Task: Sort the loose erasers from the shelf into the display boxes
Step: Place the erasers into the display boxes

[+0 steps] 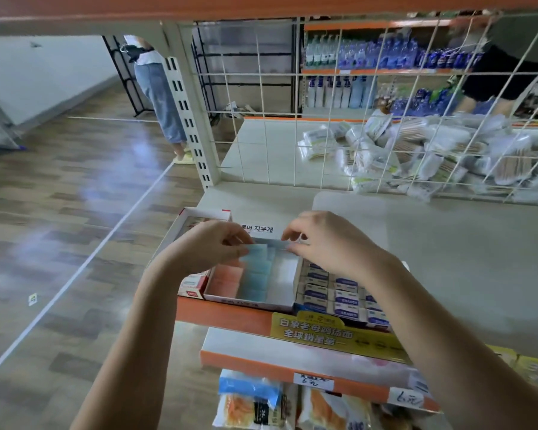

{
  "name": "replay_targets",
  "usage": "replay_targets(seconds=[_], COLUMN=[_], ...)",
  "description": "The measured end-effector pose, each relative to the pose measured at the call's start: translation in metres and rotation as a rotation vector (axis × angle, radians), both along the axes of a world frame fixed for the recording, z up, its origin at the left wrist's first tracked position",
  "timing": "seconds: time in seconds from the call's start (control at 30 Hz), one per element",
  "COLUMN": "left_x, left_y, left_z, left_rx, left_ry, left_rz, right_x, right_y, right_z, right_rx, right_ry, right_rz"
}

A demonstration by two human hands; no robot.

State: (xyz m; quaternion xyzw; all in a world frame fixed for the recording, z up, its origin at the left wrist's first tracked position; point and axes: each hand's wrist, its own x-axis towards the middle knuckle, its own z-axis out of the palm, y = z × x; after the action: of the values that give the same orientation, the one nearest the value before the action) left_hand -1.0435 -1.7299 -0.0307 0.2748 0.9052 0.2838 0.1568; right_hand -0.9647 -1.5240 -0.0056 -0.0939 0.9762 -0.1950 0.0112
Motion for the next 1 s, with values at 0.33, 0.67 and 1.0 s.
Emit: replay_targets(seconds=[0.33, 0.67, 1.0], left_x=[-0.005, 0.003, 0.013], left_y=[-0.007, 0.004, 0.009], left_z=[-0.004, 0.001, 0.0], left_rx=[-0.154, -0.264, -0.378], left_ry=[0.057, 0.0, -0.016], left_rz=[-0.021, -0.187, -0.304], right_x=[-0.013, -0.006, 0.018], right_y=[-0.022, -0.019, -0.03], right_z=[-0.014, -0.013, -0.014], right_rx=[0.082, 0.154, 0.311], right_ry=[-0.059, -0.025, 0.012], right_rz=[0.042, 0.09, 0.255])
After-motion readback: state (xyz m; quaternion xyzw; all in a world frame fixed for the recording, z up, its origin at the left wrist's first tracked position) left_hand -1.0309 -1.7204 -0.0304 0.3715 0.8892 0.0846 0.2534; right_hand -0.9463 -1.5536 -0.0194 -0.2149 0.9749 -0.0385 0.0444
